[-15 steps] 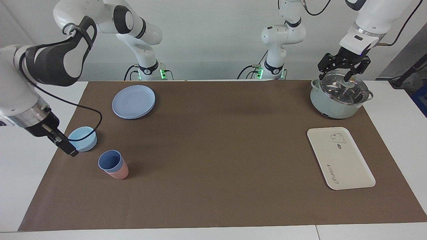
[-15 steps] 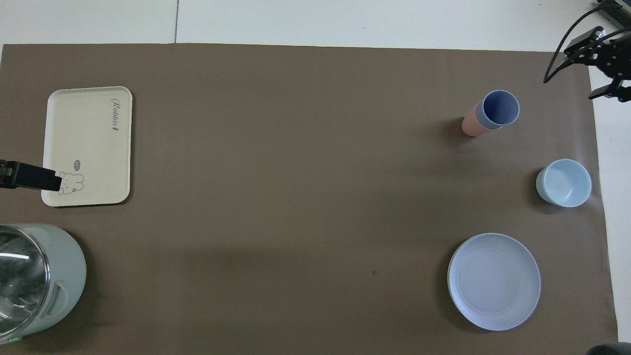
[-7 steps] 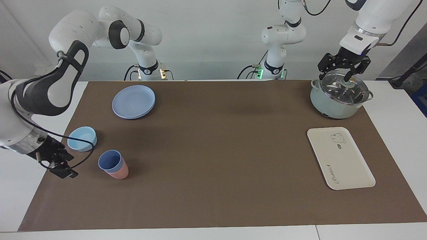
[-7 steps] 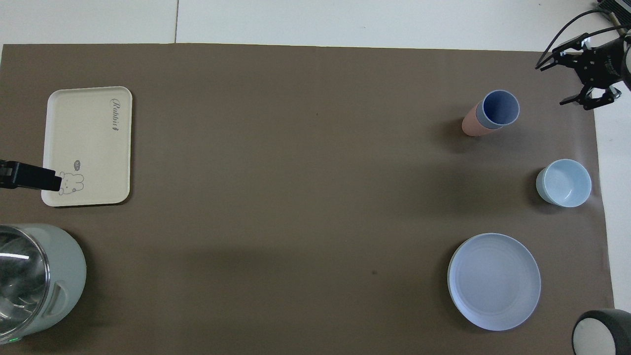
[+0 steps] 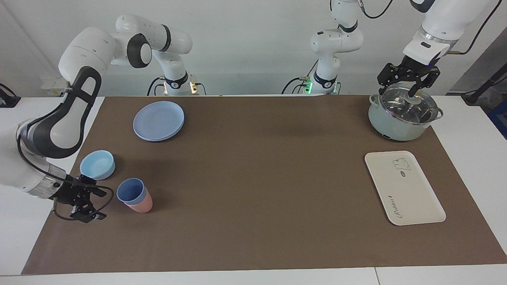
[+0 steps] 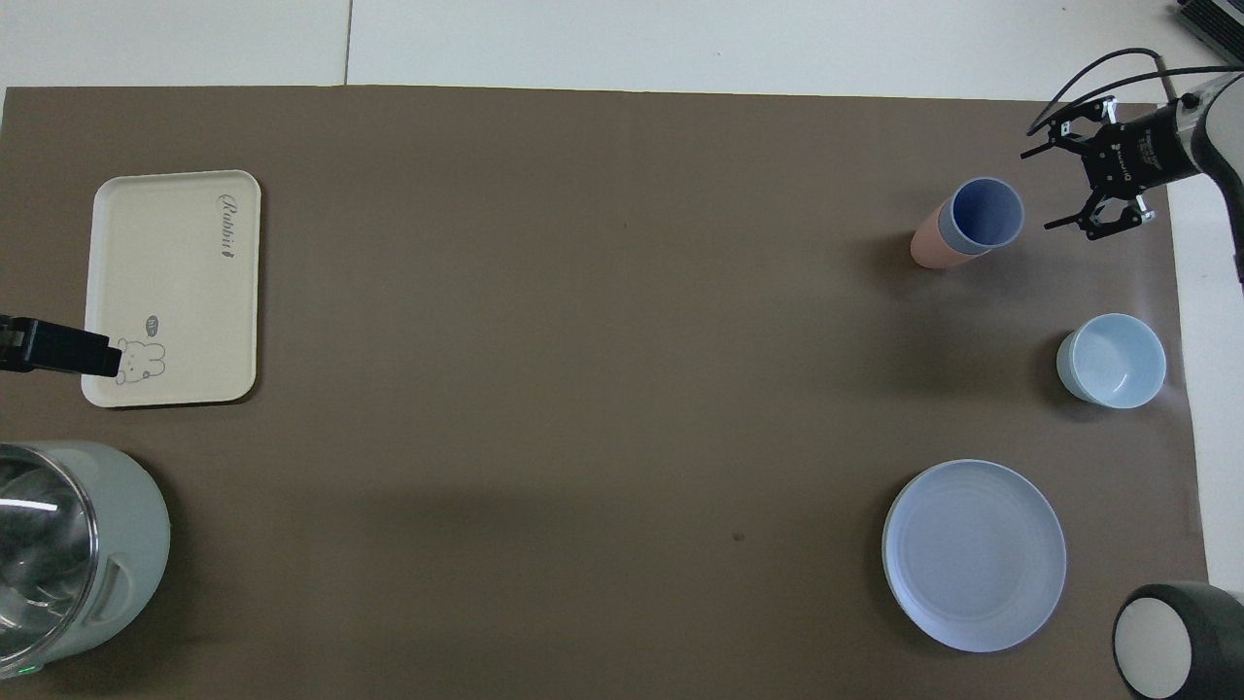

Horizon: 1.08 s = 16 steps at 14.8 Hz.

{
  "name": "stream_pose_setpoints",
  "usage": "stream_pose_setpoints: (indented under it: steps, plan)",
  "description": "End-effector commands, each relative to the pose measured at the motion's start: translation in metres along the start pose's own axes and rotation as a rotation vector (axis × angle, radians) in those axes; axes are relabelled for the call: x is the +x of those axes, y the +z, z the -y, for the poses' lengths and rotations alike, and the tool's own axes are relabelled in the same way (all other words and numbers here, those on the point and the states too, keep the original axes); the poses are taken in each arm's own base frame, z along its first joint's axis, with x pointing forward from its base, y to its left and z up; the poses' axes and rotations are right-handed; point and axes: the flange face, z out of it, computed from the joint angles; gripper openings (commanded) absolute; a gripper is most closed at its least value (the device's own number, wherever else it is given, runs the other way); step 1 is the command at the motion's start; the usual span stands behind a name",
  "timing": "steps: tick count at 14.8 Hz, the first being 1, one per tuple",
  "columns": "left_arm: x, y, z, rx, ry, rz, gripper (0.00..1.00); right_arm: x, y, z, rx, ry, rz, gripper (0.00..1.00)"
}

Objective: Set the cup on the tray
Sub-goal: 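Move the right gripper over to the nested blue and pink cups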

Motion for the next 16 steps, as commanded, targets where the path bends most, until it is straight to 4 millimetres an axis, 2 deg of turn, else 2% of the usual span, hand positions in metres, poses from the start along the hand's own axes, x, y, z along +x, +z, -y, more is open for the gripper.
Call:
stream_pose_setpoints:
  steps: [1,2,4,7,12,16]
  plan:
    - [-0.004,0.0,0.001,0.009,-0.01,0.003,1.0,0.004,0.006,-0.015,-0.013,0.106,0.064,0.94]
    - [-0.004,0.001,0.001,0.009,-0.01,0.005,1.0,0.005,0.011,-0.021,-0.025,0.126,0.075,0.94]
    - [-0.004,0.0,0.001,0.009,-0.01,0.003,1.0,0.018,0.018,-0.033,0.002,0.182,0.149,0.94]
    - [-0.004,0.0,0.001,0.009,-0.01,0.003,1.0,0.016,0.033,-0.036,-0.022,0.265,0.18,0.95]
    - [-0.004,0.0,0.001,0.009,-0.01,0.003,1.0,0.009,0.058,-0.046,-0.09,0.275,0.232,0.98]
    - [-0.004,0.001,0.001,0.009,-0.01,0.005,1.0,0.005,0.062,-0.045,-0.067,0.285,0.251,0.98]
